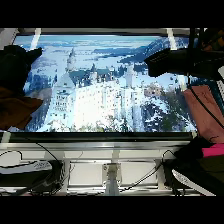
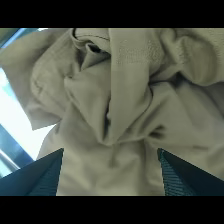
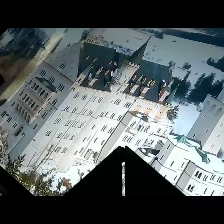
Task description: Fold the clothes and pants, and hang the long-sleeved shirts on hangers.
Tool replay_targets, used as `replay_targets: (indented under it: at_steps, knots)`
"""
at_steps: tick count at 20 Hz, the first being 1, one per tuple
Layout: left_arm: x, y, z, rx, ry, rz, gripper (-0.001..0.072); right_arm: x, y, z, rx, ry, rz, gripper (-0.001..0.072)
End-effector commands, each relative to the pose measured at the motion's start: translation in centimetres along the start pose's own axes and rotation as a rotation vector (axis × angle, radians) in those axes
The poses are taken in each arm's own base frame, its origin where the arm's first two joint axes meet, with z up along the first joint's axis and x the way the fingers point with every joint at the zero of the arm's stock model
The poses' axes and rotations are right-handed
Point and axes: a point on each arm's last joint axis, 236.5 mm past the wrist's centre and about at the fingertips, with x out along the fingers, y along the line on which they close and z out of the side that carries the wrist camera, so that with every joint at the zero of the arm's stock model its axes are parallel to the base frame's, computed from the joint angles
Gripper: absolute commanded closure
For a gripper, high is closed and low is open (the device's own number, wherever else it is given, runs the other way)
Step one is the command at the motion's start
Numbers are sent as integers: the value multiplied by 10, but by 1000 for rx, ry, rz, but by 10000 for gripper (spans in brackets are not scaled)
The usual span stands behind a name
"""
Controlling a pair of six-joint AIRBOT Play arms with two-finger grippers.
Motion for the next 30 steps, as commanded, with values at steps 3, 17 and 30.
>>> replay_targets:
  at_steps: [3, 17, 30]
  knots:
    - [35, -6, 3, 4, 2, -14, -1, -2, -4, 31, 0, -132, -18, 702]
    - [56, -13, -7, -6, 29, -31, 244, -6, -6, 52, 4, -219, -26, 702]
    - [-41, -134, 42, -318, -68, -581, 689, -8, -7, 59, 3, -253, -32, 702]
